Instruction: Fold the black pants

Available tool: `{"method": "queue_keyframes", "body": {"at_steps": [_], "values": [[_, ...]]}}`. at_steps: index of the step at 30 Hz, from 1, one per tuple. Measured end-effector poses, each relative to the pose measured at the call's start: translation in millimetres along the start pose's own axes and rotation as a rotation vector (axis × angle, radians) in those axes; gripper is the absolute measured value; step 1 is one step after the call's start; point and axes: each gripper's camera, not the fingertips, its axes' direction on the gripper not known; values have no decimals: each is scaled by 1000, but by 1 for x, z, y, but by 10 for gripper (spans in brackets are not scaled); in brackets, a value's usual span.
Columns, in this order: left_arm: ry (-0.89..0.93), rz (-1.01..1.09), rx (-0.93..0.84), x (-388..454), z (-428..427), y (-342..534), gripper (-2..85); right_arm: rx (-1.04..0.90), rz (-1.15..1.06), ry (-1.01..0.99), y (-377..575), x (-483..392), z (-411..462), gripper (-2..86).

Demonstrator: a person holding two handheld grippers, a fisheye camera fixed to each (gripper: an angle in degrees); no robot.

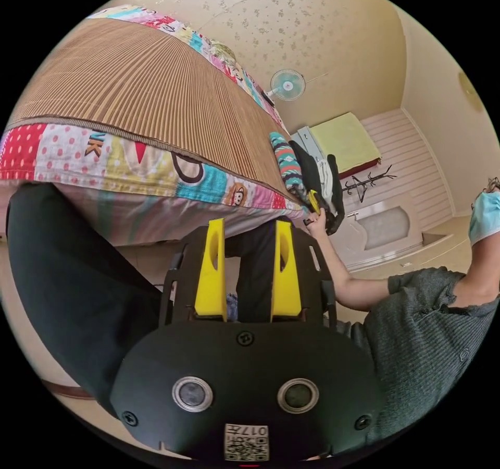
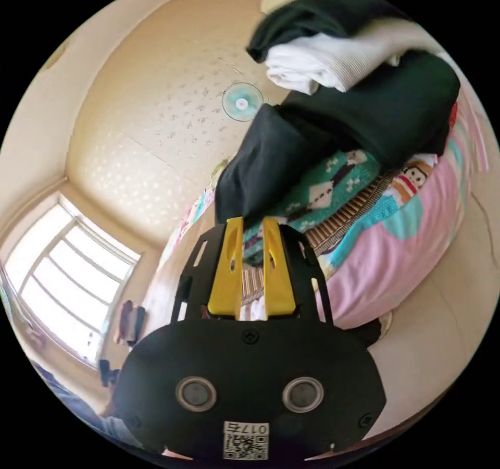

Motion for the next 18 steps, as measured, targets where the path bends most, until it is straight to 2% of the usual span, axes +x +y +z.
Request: {"method": "queue_keyframes", "body": {"at_steps": [3, 7, 11, 14, 17, 18], "values": [[-63, 37, -23, 13, 11, -2, 127, -120, -279, -15, 47, -75, 27, 63], [-128, 123, 24, 41, 16, -3, 84, -290, -480, 23, 90, -166, 93, 90], [0, 171, 71, 49, 22, 0, 3, -533, -617, -207, 151, -267, 195, 146], [-33, 126, 96, 49, 21, -1, -7, -645, -750, -77, 214, -336, 264, 169], [-138, 100, 156, 47, -2, 1, -8, -675, -791, 35, 269, -363, 305, 169], [-162, 88, 178, 44, -11, 3, -8, -625, -838, 74, 288, -365, 305, 167]]}}
